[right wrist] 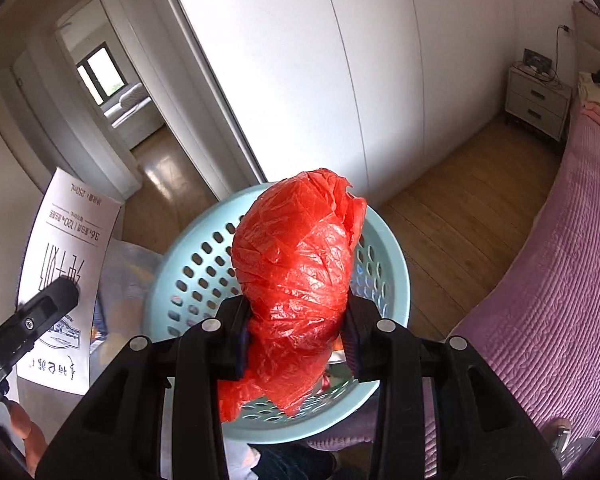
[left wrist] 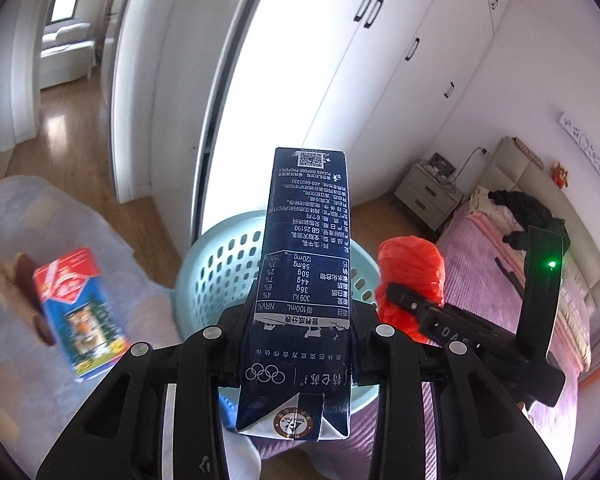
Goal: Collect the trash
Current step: 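Carry both items over the teal basket and open both tools to drop them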
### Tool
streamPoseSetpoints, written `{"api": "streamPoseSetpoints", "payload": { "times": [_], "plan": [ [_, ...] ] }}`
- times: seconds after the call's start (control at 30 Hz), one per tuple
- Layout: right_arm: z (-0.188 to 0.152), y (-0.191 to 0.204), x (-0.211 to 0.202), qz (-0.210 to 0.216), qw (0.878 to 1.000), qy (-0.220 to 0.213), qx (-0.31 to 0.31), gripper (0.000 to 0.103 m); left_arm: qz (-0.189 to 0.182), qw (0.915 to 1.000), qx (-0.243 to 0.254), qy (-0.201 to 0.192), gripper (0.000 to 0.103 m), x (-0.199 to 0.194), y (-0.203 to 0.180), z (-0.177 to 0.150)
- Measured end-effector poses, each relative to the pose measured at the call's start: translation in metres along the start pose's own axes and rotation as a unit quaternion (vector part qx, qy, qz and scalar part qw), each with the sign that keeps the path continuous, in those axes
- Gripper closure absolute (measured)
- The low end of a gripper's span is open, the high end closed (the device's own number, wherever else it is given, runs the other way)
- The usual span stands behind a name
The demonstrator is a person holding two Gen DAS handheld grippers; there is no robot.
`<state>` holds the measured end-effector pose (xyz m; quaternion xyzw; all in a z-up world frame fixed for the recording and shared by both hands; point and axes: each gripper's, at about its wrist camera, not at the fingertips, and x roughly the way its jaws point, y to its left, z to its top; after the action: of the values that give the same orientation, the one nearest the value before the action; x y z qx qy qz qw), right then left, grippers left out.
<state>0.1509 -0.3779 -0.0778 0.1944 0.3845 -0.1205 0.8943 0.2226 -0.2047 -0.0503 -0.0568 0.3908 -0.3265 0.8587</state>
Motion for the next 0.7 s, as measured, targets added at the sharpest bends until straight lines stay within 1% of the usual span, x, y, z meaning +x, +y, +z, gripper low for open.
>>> {"api": "streamPoseSetpoints", "payload": {
  "times": [0.13,0.17,0.2,0.27,0.33,0.43,0.63,0.7],
  "plan": [
    [0.005,0.001,0.012,-0.009,1.000,0.007,0.004,0.066,0.014,0.9998,0.013,0.002,0.069,0.012,-0.009,0.001],
    [0.006,0.000,0.015,-0.010,1.000,0.009,0.006,0.059,0.019,0.9997,0.015,0.001,0.066,0.014,-0.013,0.002],
    [0.007,-0.001,0.015,-0.004,1.000,0.009,0.011,0.055,0.025,0.9996,0.016,0.000,0.054,0.013,-0.013,0.002],
    [0.006,-0.005,0.012,0.007,1.000,0.005,0.018,0.054,0.033,0.9994,0.011,-0.006,0.042,0.012,-0.008,0.002],
    [0.006,-0.009,0.011,0.005,1.000,0.000,0.022,0.051,0.025,0.9997,0.000,-0.006,0.042,0.008,-0.003,0.002],
    [0.003,-0.012,0.005,0.012,1.000,-0.004,0.024,0.050,0.023,0.9997,-0.002,-0.008,0.042,0.005,-0.003,0.000],
    [0.000,-0.009,-0.007,0.020,1.000,-0.013,0.015,0.050,0.050,0.9980,0.031,-0.021,0.040,-0.014,-0.010,-0.004],
    [-0.002,-0.005,-0.012,0.025,0.999,-0.017,0.011,0.050,0.047,0.9981,0.029,-0.027,0.040,-0.022,-0.011,-0.003]
  ]
}}
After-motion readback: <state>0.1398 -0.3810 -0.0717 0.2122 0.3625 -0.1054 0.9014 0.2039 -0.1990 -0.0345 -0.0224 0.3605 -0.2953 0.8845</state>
